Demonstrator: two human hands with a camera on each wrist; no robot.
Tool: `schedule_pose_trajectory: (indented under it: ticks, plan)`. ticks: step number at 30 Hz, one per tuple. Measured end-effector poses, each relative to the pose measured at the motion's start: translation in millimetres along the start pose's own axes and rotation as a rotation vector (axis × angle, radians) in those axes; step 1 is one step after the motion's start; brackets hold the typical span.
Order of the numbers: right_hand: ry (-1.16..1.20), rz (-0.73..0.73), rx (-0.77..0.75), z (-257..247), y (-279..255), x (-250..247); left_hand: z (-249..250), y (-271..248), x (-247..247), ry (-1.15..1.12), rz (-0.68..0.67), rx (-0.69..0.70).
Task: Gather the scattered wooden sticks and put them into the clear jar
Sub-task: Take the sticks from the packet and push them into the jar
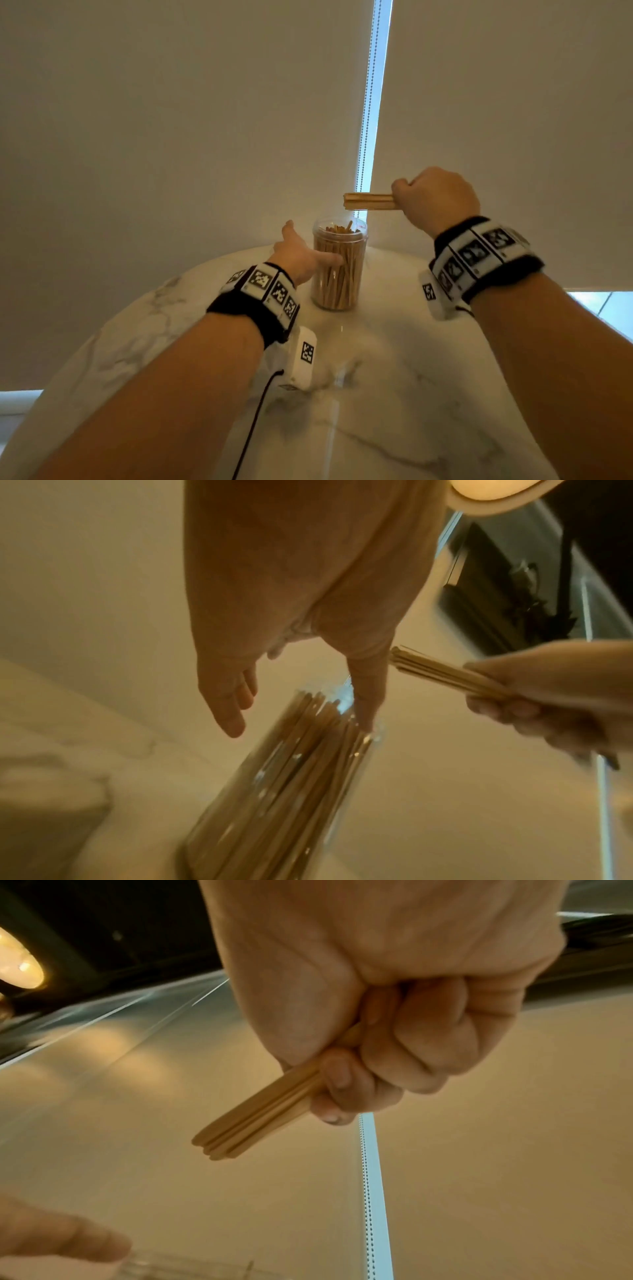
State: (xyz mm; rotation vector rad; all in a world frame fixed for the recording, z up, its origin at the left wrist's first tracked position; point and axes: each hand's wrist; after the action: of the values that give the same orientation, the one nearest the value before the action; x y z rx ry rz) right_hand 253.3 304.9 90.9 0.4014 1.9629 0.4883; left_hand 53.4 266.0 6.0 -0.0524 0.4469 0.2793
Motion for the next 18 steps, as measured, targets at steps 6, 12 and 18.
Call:
schedule_pose_trajectory:
  ticks: [6, 12, 18]
  plan:
    - [-0.359, -0.099, -0.145, -41.8, 52.3, 28.0, 3.6, 40.9, 29.5, -0.1, -0.08, 0.104]
    - [-0.539, -0.166, -0.292, -51.3, 53.7, 52.7, -15.7, 52.2, 46.0, -0.166, -0.008, 0.234]
    - [-0.723, -0.054, -0.566, -72.8, 55.1, 43.3, -17.4, 52.5, 48.3, -0.175, -0.004, 0.255]
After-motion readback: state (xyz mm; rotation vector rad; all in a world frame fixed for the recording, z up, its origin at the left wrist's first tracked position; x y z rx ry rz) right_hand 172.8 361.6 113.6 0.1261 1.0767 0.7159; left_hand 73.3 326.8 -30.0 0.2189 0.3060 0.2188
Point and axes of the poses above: each hand's wrist, its own y-axis towards the middle knuckle, its own x-axis out of the palm, z = x × y, and after that the axes turned 3 degrees about x, right-handed
